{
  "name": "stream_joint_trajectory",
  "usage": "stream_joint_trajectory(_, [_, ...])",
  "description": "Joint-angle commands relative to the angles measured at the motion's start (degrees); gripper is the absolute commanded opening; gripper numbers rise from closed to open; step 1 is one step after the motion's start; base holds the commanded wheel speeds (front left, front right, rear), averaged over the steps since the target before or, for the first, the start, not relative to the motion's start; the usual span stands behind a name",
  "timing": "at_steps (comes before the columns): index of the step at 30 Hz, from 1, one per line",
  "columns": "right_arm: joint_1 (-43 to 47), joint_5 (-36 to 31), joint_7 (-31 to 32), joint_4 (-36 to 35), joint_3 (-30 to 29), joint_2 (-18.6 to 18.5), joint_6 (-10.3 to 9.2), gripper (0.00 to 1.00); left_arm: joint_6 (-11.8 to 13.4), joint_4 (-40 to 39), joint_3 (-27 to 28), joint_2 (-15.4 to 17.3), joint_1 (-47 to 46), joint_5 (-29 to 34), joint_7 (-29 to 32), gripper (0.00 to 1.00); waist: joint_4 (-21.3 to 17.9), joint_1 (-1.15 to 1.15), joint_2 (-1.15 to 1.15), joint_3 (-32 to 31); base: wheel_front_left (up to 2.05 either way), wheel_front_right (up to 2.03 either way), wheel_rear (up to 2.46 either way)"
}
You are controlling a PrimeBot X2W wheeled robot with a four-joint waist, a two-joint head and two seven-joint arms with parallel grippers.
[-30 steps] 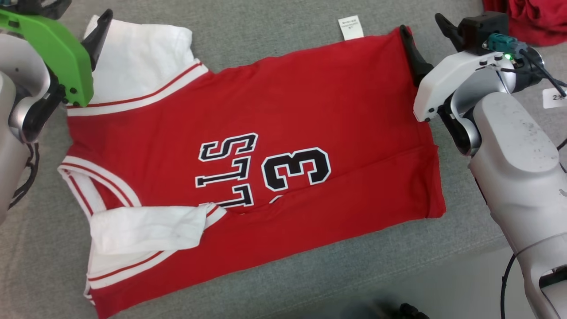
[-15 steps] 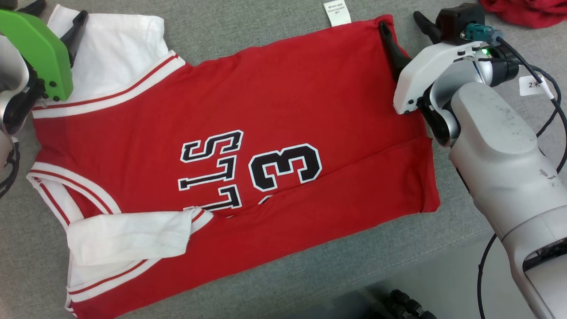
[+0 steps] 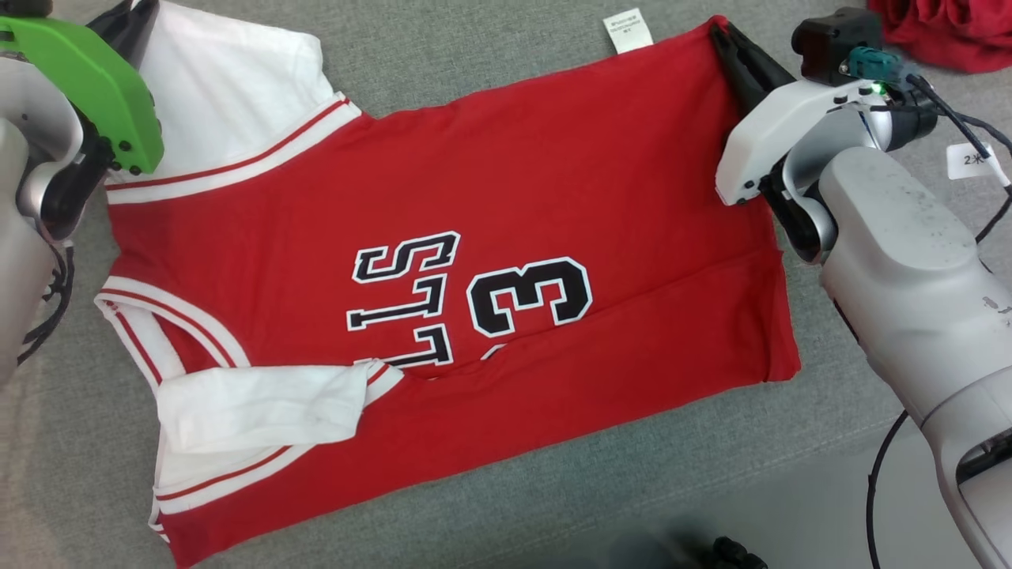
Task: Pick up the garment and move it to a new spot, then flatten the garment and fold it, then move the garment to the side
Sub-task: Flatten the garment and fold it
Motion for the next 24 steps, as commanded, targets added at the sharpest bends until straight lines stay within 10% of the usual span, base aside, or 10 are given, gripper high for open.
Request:
stream_joint_trajectory(1, [0.7, 0.3, -1.1, 0.4, 0.4, -1.0, -0.05, 0.0, 0.1, -0.7, -0.1, -0.4, -0.3, -0.6, -1.9, 0.0, 1.6, 0.0, 0.0, -1.8, 0.0, 0.0, 0.0])
stream_joint_trajectory(15, [11.8, 1.0, -4.4, -5.0, -2.1, -8.1, -0.05, 0.0, 0.7, -14.4, 0.8, 1.3, 13.2, -5.9, -17.2, 0.0, 8.8, 0.0, 0.0, -9.0, 0.0, 0.0, 0.0])
stream_joint_trajectory(24, [22.3, -3.9, -4.5, -14.8, -10.8, -9.6, -0.05, 0.0, 7.2, -28.4, 5.3, 2.7, 25.6, -2.1, -19.1, 0.0, 11.3, 0.0, 0.0, -11.8, 0.0, 0.0, 0.0])
